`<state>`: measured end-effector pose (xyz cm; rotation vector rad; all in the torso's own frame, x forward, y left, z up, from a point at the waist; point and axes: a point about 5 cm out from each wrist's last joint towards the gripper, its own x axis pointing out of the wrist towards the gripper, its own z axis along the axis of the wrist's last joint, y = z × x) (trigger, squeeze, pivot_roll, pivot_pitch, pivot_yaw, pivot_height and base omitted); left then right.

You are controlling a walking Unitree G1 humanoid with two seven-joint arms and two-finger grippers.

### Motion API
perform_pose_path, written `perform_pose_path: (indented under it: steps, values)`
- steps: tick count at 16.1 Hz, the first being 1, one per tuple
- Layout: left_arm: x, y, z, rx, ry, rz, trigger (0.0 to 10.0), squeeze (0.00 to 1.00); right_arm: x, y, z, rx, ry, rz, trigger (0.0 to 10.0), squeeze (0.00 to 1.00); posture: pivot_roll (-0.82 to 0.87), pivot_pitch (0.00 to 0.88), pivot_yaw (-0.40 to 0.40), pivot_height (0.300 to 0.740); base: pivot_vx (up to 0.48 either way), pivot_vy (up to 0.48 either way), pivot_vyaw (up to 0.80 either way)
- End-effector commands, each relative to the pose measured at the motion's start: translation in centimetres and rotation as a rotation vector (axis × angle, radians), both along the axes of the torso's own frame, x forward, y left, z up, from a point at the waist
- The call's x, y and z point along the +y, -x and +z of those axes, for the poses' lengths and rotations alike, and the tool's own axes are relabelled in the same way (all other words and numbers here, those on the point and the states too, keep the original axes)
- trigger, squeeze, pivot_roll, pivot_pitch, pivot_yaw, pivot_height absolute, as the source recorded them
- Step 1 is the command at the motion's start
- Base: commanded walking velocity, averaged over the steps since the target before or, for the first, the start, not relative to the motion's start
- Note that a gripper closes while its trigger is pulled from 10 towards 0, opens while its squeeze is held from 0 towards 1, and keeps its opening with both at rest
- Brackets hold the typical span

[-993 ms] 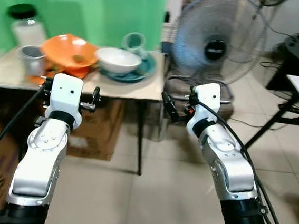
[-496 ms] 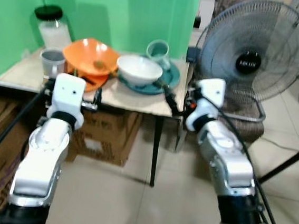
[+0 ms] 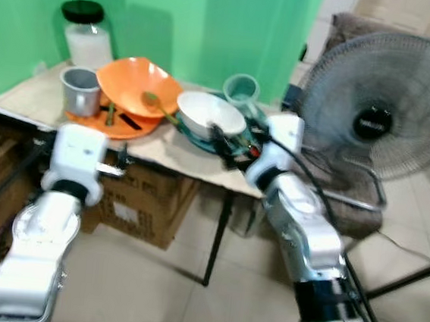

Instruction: Setting the table

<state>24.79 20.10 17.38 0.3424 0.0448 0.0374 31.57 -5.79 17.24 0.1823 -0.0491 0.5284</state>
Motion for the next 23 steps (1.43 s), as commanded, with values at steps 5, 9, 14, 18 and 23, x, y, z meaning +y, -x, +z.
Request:
perform_pose_path:
  steps: [5,9,14,18,23]
  values:
    - [-4.3,-2.2,0.2,-0.012,0.087,-0.252,10.0,0.00,-7.8,1.7,-0.2,-0.028,0.111,-0.230,10.0,0.00,0.13,0.000,0.091,0.740,0.368,0.000,0.00]
    - [-4.4,-2.5,0.1,-0.003,0.084,-0.286,10.0,0.00,-10.0,3.2,-0.8,0.002,0.181,-0.225,10.0,0.00,0.11,0.000,0.107,0.740,0.254,0.000,0.00]
    - [-2.9,-2.0,0.0,-0.010,0.065,-0.222,10.0,0.00,-9.5,3.9,-2.4,0.046,0.246,-0.387,10.0,0.00,0.15,0.000,0.058,0.740,0.000,0.062,0.00]
    - [-3.0,-2.0,-0.2,-0.007,0.064,-0.220,10.0,0.00,-9.4,4.3,-3.1,0.104,0.184,-0.390,10.0,0.00,0.14,0.000,0.070,0.740,0.000,0.468,0.00]
    - [-2.9,-1.9,-0.9,0.018,0.107,-0.151,10.0,0.00,-9.4,4.2,-3.3,0.116,0.208,-0.423,10.0,0.00,0.14,0.000,0.042,0.740,0.000,0.192,0.00]
